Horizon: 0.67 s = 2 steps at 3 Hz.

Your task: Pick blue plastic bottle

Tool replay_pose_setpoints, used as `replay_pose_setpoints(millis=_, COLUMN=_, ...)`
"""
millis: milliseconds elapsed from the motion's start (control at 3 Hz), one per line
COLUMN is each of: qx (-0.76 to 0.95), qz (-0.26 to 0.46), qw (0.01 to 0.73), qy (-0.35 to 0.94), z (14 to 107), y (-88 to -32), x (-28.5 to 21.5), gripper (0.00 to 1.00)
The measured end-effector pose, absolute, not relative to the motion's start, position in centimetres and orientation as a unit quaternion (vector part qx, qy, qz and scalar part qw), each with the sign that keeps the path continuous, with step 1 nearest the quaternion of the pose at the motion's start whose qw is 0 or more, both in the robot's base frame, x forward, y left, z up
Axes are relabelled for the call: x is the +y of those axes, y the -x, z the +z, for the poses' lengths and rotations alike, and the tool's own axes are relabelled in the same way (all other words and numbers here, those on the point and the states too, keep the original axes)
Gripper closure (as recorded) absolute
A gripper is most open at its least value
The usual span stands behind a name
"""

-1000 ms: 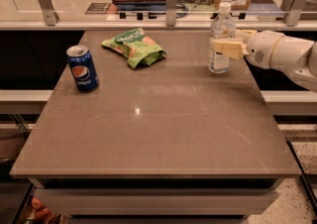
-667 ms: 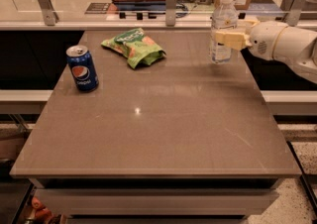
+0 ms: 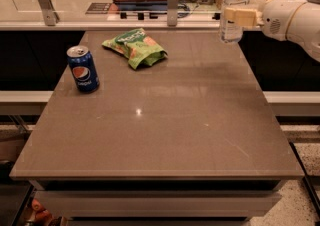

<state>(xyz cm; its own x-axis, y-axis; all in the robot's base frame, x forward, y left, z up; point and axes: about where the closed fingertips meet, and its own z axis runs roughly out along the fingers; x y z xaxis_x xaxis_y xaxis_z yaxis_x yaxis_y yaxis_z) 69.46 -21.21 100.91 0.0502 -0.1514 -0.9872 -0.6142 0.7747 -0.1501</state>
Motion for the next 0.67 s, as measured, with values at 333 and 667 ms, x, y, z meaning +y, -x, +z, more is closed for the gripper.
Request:
replay_pose_setpoints(millis=333, qx=0.662, qz=0.153, qw=0.678, qy=0.282, z=103.64, y=-69.20, x=-21.42, gripper=1.00)
replay_pose_setpoints(millis=667, qx=0.661, qz=0.152, qw=0.678, qy=0.282, z=103.72, y=-69.19, x=-21.38, gripper=1.00)
